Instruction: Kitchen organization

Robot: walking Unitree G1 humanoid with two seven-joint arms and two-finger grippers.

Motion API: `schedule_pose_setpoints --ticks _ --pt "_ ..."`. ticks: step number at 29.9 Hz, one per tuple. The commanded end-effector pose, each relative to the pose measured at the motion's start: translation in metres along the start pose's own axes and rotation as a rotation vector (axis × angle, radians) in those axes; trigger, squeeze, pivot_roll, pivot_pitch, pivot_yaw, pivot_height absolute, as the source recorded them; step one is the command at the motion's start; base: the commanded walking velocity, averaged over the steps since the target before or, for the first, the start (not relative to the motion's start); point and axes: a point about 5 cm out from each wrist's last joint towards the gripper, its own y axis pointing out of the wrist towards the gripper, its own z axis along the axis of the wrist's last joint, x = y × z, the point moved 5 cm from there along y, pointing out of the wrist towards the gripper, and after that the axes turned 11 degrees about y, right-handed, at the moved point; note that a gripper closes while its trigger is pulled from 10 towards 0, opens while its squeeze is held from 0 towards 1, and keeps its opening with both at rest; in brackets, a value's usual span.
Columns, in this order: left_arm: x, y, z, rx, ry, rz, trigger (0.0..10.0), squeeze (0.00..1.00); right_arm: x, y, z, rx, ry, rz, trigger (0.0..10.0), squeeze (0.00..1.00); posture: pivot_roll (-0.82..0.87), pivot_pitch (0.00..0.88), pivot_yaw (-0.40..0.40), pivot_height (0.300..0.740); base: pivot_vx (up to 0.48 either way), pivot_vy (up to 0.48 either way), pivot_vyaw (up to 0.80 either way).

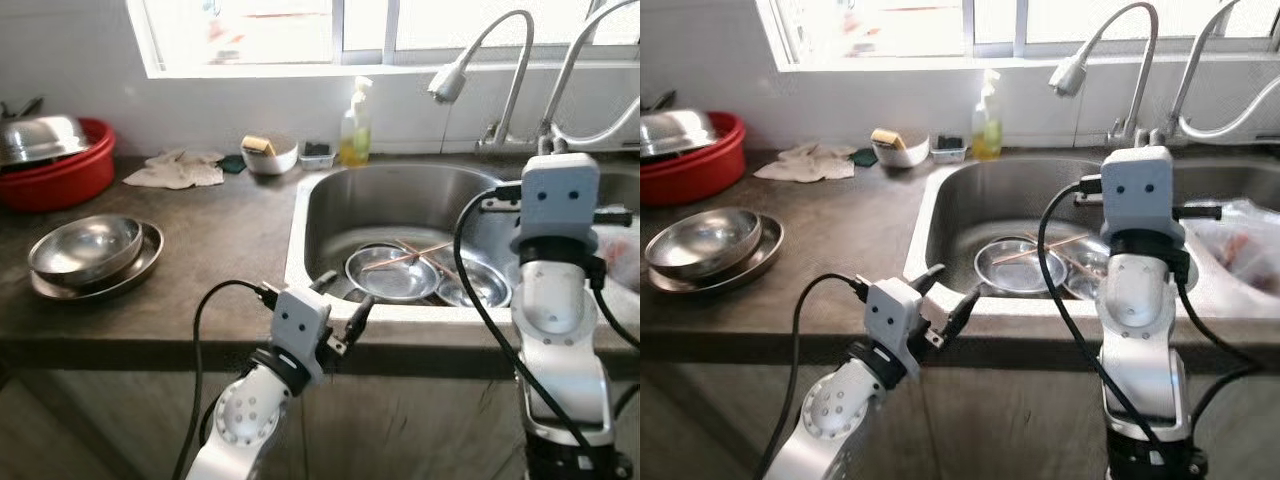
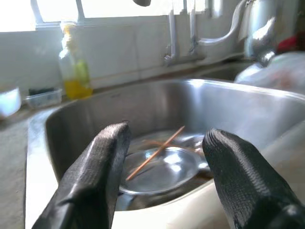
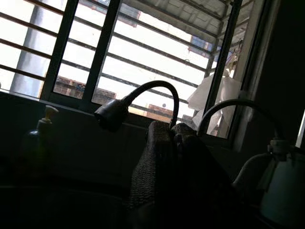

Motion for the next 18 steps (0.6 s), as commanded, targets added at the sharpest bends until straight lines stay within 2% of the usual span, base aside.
schedule_pose_setpoints --ticks 1,2,5,10,12,14,18 --pt "0.003 0.003 0.006 0.017 -0.003 -0.002 10.0 0.0 0.004 0.004 -0.008 -0.043 0.023 0.009 10.0 0.0 0.06 0.0 -0.02 0.74 0.461 0.0 0.0" --pt "0.003 0.003 0.006 0.018 -0.005 0.002 10.0 0.0 -0.005 0.005 -0.012 -0.071 0.053 0.061 10.0 0.0 0.06 0.0 -0.021 0.74 0.461 0.0 0.0" --pt "0.002 0.004 0.006 0.02 -0.011 0.005 10.0 0.0 -0.009 0.006 -0.015 -0.087 0.065 0.086 10.0 0.0 0.06 0.0 -0.022 0.74 0.461 0.0 0.0" --pt "-0.002 0.005 0.003 -0.003 -0.017 0.041 10.0 0.0 -0.027 0.009 -0.036 -0.21 0.105 0.178 10.0 0.0 0.07 0.0 -0.03 0.74 0.0 0.0 0.0" --pt "-0.002 0.005 0.003 -0.004 -0.016 0.041 10.0 0.0 -0.029 0.009 -0.039 -0.229 0.108 0.188 10.0 0.0 0.06 0.0 -0.033 0.74 0.0 0.0 0.0" --pt "-0.001 0.004 0.003 -0.005 -0.015 0.04 10.0 0.0 -0.033 0.01 -0.055 -0.316 0.113 0.214 10.0 0.0 0.07 0.0 -0.036 0.74 0.0 0.0 0.0" --pt "0.001 0.003 0.002 -0.007 -0.015 0.042 10.0 0.0 -0.035 0.011 -0.07 -0.385 0.107 0.221 10.0 0.0 0.07 0.0 -0.039 0.74 0.0 0.0 0.0"
